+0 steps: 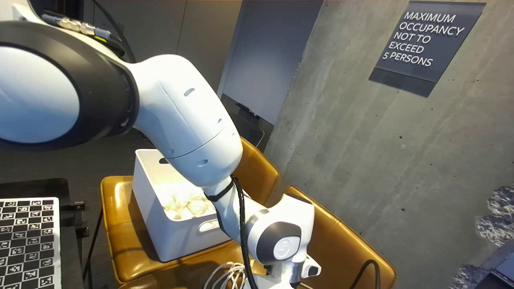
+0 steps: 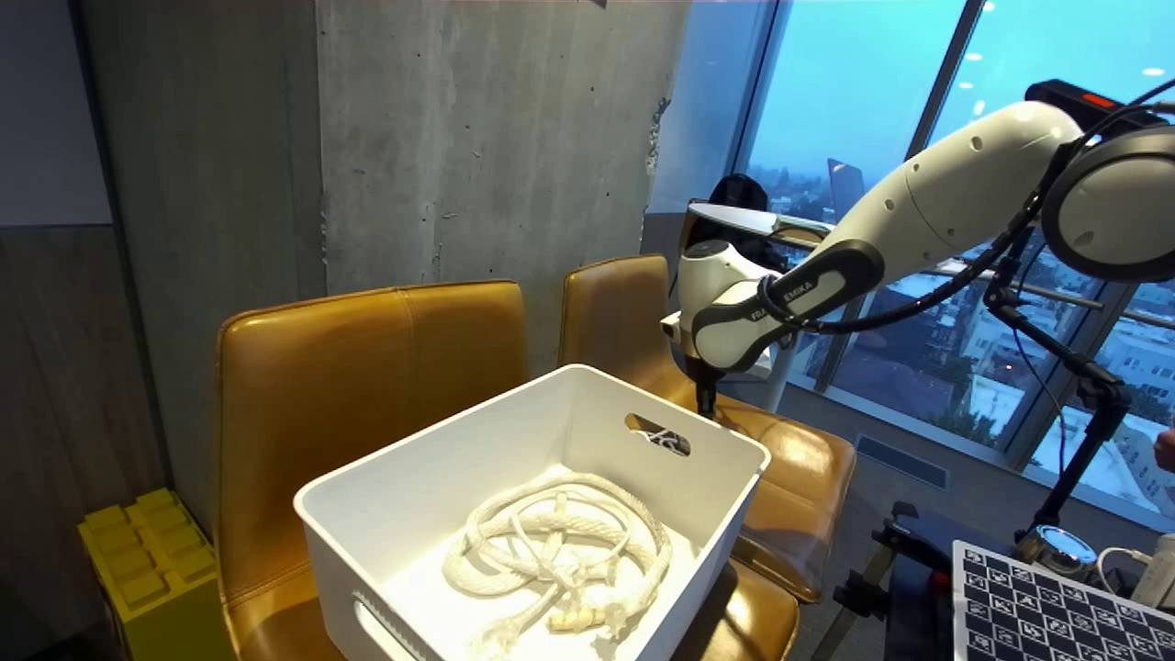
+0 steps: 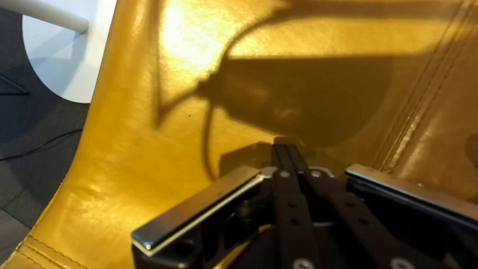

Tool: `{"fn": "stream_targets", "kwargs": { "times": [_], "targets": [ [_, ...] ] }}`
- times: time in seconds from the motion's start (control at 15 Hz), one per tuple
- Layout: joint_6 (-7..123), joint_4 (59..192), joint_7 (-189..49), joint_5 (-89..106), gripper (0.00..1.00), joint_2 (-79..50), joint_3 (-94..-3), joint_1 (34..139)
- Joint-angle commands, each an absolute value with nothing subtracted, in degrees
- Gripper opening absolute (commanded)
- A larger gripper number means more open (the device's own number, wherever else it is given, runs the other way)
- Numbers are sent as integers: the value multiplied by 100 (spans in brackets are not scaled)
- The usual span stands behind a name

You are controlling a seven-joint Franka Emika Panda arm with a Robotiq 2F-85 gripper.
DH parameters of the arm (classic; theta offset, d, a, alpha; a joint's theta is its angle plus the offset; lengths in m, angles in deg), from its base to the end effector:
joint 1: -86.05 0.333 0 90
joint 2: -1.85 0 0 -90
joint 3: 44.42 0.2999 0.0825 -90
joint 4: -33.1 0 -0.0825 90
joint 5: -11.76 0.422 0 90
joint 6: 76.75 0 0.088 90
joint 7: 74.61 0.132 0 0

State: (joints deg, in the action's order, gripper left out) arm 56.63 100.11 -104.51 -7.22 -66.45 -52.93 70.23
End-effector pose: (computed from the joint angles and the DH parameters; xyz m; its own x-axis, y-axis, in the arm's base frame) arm 0.6911 -0.2991 -0.0006 0.8961 0.3646 -0.2531 0.4269 -0.8641 0.2668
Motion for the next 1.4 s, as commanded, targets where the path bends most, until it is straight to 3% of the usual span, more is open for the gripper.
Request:
{"fn": "stream_targets", "kwargs": {
  "times": [0.0, 0.2, 0.8, 1.33],
  "targets": [
    [5549, 9821, -10578, -770, 27, -6659, -5301, 7028],
    [5492, 9698, -10587, -767, 37, -6683, -5293, 7056],
    [5484, 9669, -10643, -784, 99, -6727, -5286, 7158],
    [5439, 9493, -10793, -784, 100, -6969, -5270, 7209]
  ]
}}
